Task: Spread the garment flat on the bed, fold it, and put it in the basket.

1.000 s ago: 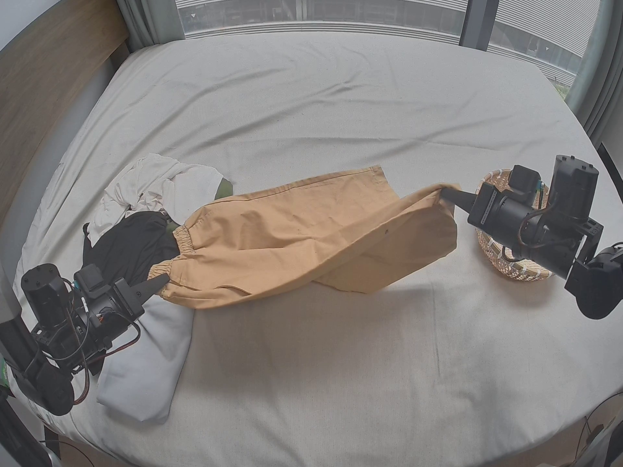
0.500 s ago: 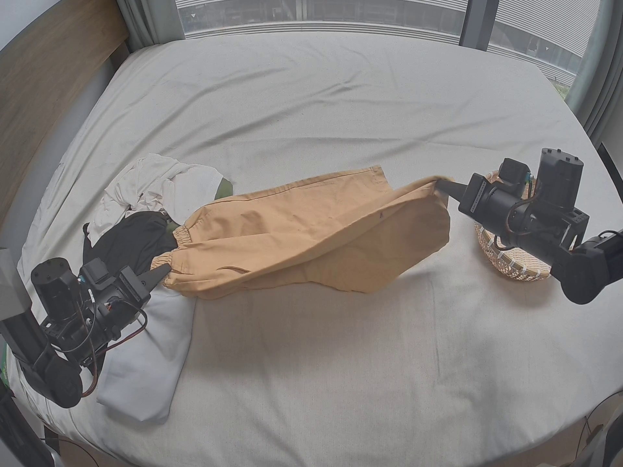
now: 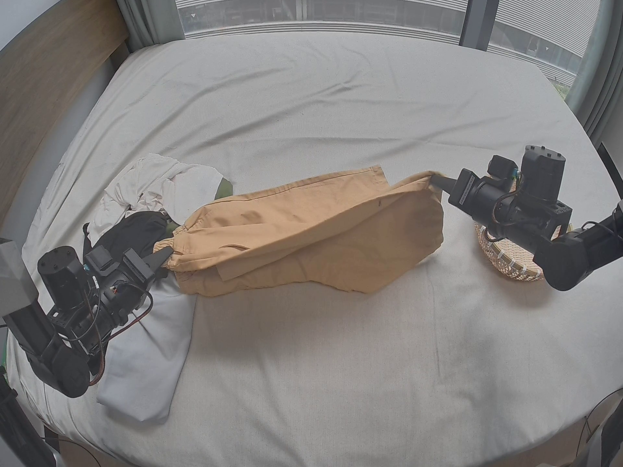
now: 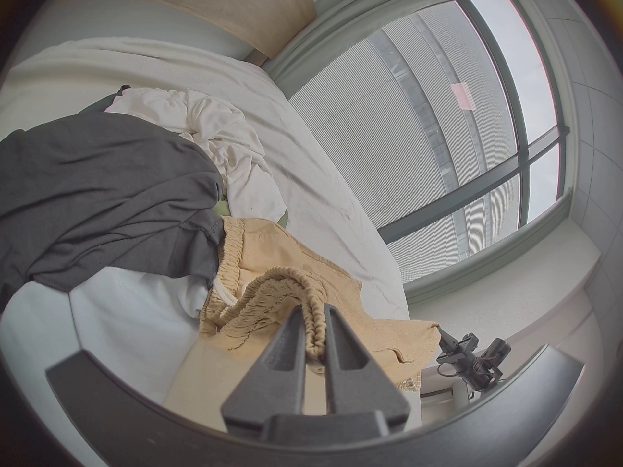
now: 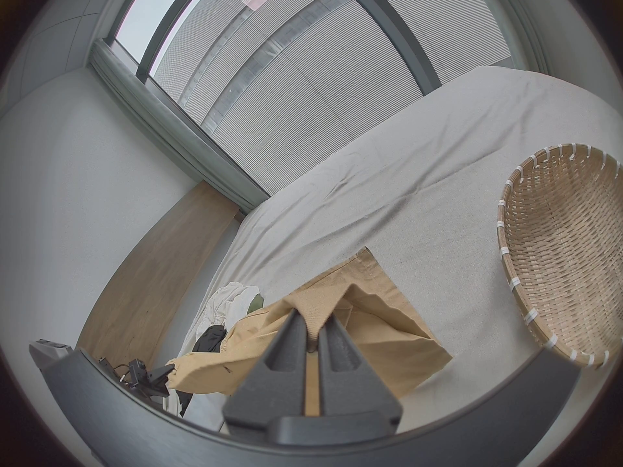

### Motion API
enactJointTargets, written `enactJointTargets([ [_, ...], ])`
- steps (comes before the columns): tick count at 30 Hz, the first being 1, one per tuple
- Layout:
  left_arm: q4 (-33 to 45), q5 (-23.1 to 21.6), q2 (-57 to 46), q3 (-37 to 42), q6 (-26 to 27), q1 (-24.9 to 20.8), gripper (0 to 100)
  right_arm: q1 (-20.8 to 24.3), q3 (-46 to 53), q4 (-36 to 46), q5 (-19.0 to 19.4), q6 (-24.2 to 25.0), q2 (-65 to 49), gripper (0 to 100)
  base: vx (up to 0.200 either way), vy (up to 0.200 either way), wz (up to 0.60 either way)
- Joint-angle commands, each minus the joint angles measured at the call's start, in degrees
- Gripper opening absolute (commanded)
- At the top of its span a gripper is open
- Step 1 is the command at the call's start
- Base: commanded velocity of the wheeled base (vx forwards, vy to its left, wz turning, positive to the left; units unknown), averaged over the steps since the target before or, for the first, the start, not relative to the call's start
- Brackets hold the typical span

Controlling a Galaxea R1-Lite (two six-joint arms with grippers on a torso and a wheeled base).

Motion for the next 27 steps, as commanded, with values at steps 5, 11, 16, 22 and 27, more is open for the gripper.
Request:
enactJointTargets([
  [5, -0.1, 1.9, 4.3, -2.8, -0.1, 0.0, 0, -0.7, -4.7, -0.4, 0.0, 0.4, 5.0, 0, 0.0, 0.0, 0.0],
  [11, 0.0, 4.1, 6.0, -5.3, -0.1, 0.0, 0, -0.7, -7.7, -0.6, 0.9, 0.5, 7.1, 0, 0.0, 0.0, 0.0],
  [16, 0.0, 4.3, 6.7, -7.2, -0.1, -0.3, 0, -0.5, -11.2, -0.9, 1.7, 0.5, 10.6, 0, 0.0, 0.0, 0.0],
  [22, 0.0, 5.4, 8.5, -10.3, -0.1, 0.4, 100, -0.4, -14.7, -5.0, 1.9, 1.6, 14.5, 100, 0.0, 0.0, 0.0],
  [27, 0.2, 7.4, 9.5, -12.1, -0.2, 1.6, 100, -0.7, -14.5, -7.6, 1.8, 3.1, 15.0, 100, 0.0, 0.0, 0.0],
])
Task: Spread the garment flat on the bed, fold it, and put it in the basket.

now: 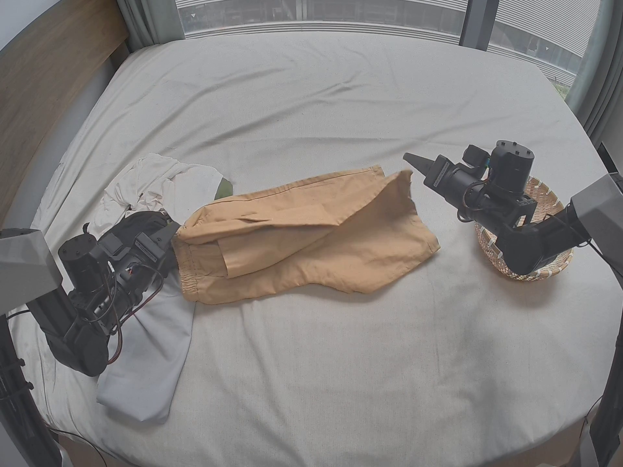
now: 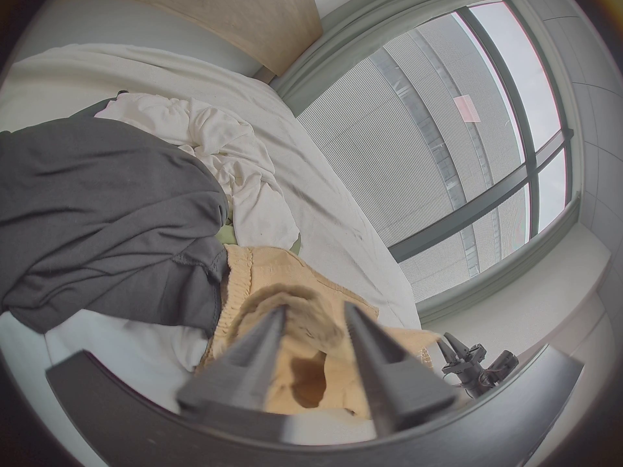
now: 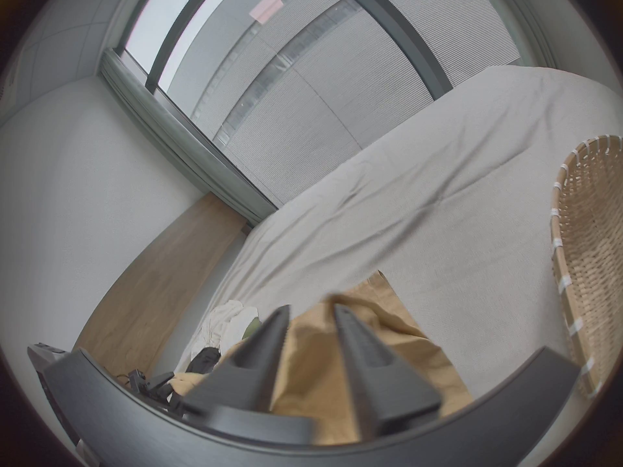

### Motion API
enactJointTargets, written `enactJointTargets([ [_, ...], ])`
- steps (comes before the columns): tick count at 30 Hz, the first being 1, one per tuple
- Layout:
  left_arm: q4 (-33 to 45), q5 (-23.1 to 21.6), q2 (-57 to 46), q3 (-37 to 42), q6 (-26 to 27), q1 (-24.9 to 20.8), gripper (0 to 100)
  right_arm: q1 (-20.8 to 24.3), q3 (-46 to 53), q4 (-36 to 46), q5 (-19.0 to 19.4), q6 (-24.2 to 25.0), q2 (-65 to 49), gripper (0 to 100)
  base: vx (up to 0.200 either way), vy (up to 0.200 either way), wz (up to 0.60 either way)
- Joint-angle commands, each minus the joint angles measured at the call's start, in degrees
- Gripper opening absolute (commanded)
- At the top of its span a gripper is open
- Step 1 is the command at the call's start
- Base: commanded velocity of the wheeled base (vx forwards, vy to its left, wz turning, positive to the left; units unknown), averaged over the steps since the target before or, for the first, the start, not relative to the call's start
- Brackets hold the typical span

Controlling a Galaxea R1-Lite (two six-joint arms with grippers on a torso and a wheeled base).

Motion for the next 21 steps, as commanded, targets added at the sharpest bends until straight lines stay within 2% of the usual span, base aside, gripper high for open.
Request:
enactJointTargets([
  [1, 0.6, 1.1, 1.7, -1.7, -0.1, 1.0, 100, -0.3, 0.1, -0.5, -0.2, 0.4, 1.3, 100, 0.0, 0.0, 0.0],
  [8, 1.6, 1.9, 0.6, -1.0, 0.0, 1.4, 100, -0.3, 5.7, 0.0, -0.3, 0.4, -2.8, 100, 0.0, 0.0, 0.0],
  [12, 0.9, 1.1, -2.3, 2.6, 0.2, 0.4, 100, -0.1, 13.2, 0.0, -0.6, 0.5, -5.4, 100, 0.0, 0.0, 0.0],
  [14, 0.8, -0.2, -5.2, 5.4, 0.2, -2.5, 100, 0.4, 18.7, -0.6, -1.3, 0.5, -6.4, 100, 0.0, 0.0, 0.0],
  [21, 0.8, -2.7, -7.1, 10.2, 1.4, -5.4, 100, 2.3, 26.1, -3.7, -1.3, 1.8, -7.1, 100, 0.0, 0.0, 0.0],
])
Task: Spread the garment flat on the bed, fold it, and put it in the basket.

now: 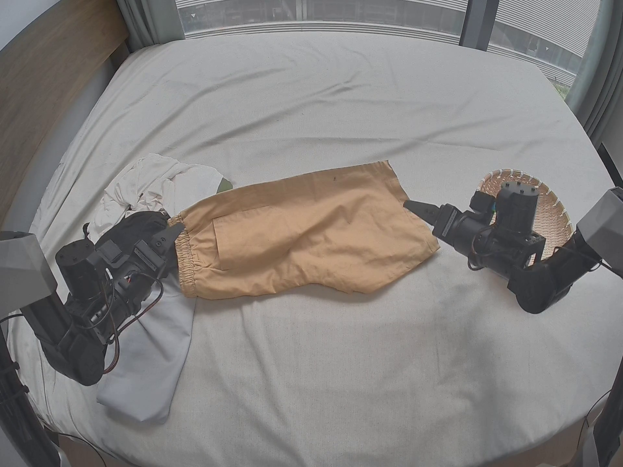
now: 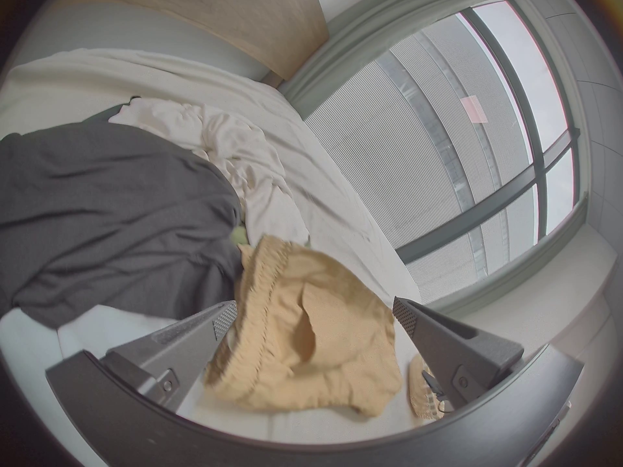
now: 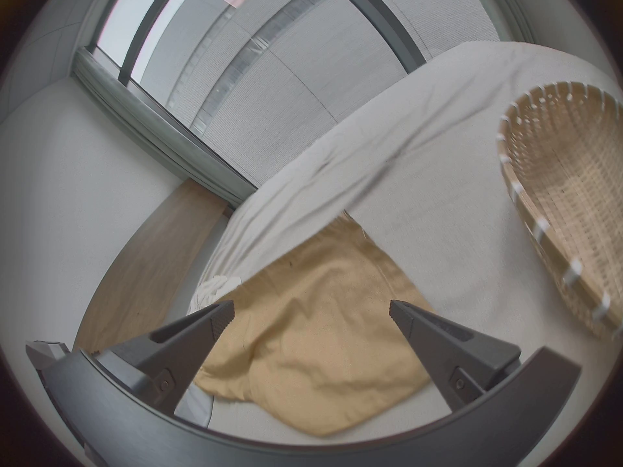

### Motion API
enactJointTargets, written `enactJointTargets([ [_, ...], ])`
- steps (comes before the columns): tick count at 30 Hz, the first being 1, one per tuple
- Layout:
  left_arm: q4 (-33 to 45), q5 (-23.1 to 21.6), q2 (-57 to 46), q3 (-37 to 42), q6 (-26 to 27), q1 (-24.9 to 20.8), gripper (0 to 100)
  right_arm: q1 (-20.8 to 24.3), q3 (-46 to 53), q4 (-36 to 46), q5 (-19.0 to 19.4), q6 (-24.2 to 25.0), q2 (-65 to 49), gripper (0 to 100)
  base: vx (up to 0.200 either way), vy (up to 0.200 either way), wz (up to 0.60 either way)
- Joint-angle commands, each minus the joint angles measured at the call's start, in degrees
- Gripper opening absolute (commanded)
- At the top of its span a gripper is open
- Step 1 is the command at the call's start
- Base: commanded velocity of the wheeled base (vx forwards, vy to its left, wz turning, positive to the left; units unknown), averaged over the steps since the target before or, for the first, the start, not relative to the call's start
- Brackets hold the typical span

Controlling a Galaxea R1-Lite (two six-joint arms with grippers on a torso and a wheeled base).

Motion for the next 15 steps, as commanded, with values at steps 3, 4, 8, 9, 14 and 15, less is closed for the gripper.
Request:
enactJointTargets([
  [3, -0.2, -2.7, -2.9, 6.4, 4.3, -3.0, 100, 2.8, 7.1, -3.0, -0.1, 1.3, -1.5, 100, 0.0, 0.0, 0.0],
  [4, -0.2, -2.8, -2.8, 6.9, 5.1, -3.3, 100, 2.9, 7.5, -3.1, -0.1, 1.3, -1.4, 100, 0.0, 0.0, 0.0],
  [8, -0.3, -3.3, -2.9, 8.8, 8.3, -4.2, 100, 3.4, 8.0, -3.2, -0.1, 1.5, -0.4, 100, 0.0, 0.0, 0.0],
  [9, -0.4, -3.3, -2.9, 9.2, 9.2, -4.3, 100, 3.4, 7.9, -3.2, -0.1, 1.8, 0.7, 100, 0.0, 0.0, 0.0],
  [14, -0.4, -3.1, -2.9, 9.6, 10.4, -4.5, 100, 3.5, 7.6, -5.6, -0.4, 1.8, 4.6, 100, 0.0, 0.0, 0.0],
  [15, -0.3, -3.1, -2.9, 9.7, 10.4, -4.5, 100, 3.4, 7.6, -5.8, -0.5, 1.8, 4.9, 100, 0.0, 0.0, 0.0],
])
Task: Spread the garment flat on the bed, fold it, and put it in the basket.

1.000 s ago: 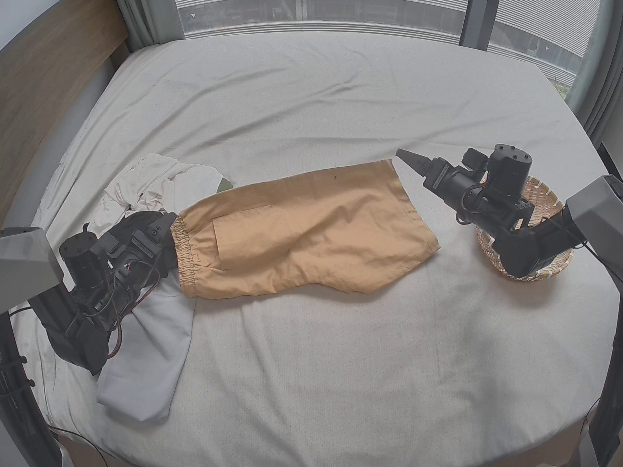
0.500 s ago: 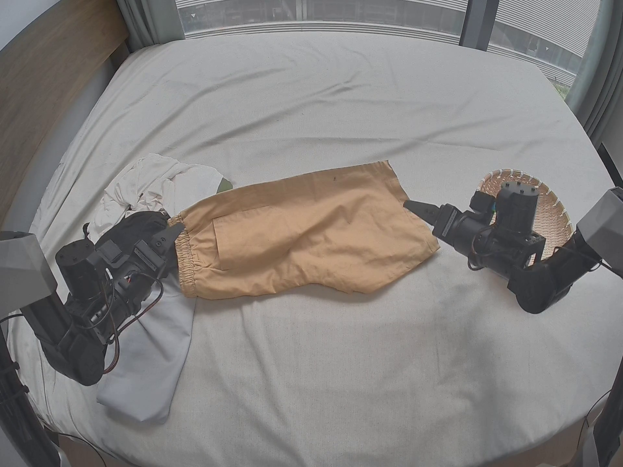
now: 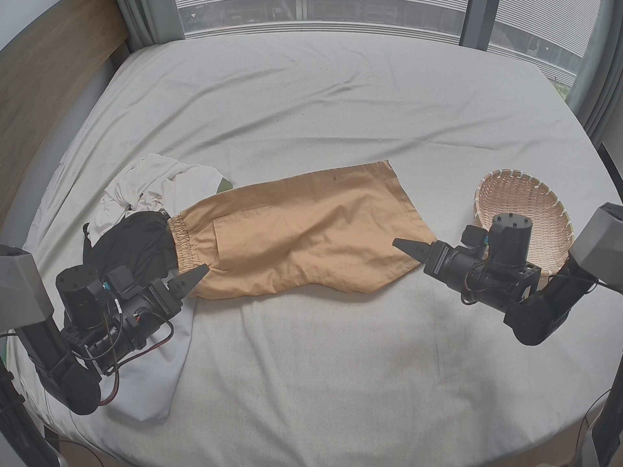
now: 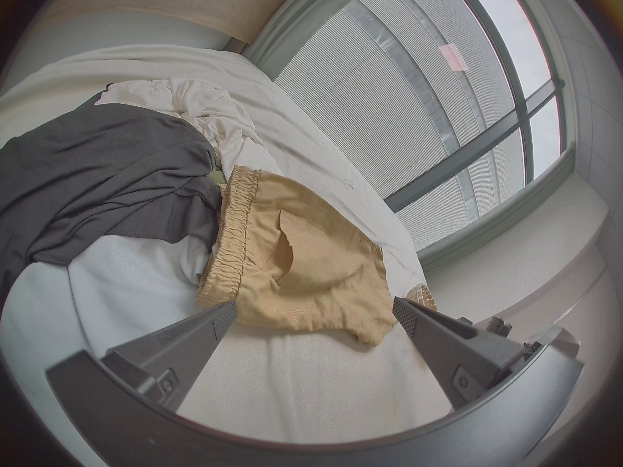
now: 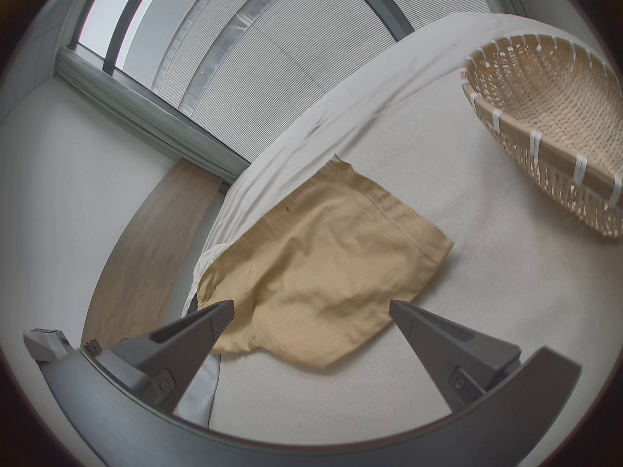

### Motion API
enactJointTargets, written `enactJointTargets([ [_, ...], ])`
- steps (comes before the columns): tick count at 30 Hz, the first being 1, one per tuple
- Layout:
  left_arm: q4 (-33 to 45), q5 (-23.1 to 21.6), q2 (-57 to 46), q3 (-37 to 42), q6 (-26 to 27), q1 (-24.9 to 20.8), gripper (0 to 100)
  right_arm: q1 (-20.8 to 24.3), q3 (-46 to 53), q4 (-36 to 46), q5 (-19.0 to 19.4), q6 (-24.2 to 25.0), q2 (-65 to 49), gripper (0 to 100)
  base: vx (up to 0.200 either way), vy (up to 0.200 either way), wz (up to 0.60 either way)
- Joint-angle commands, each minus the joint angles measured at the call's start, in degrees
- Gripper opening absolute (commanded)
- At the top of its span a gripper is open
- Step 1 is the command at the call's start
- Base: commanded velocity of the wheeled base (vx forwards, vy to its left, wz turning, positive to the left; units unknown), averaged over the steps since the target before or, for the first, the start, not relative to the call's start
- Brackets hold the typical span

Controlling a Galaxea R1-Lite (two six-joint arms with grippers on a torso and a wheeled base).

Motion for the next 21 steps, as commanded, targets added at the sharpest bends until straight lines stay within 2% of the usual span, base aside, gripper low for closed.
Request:
enactJointTargets([
  [1, 0.0, 0.1, -0.3, 1.0, 0.0, -0.5, 100, 0.2, -0.2, -1.3, -1.5, -0.1, 4.4, 100, 0.0, 0.0, 0.0],
  [10, 0.0, 0.1, -0.1, 1.3, 0.1, -1.3, 100, 0.1, -2.0, -1.3, -2.6, -0.1, 8.1, 100, 0.0, 0.0, 0.0],
  [21, 0.0, 0.3, -0.1, 1.3, 0.3, -1.2, 100, 0.0, -12.7, -1.3, -6.0, 0.9, 15.7, 100, 0.0, 0.0, 0.0],
])
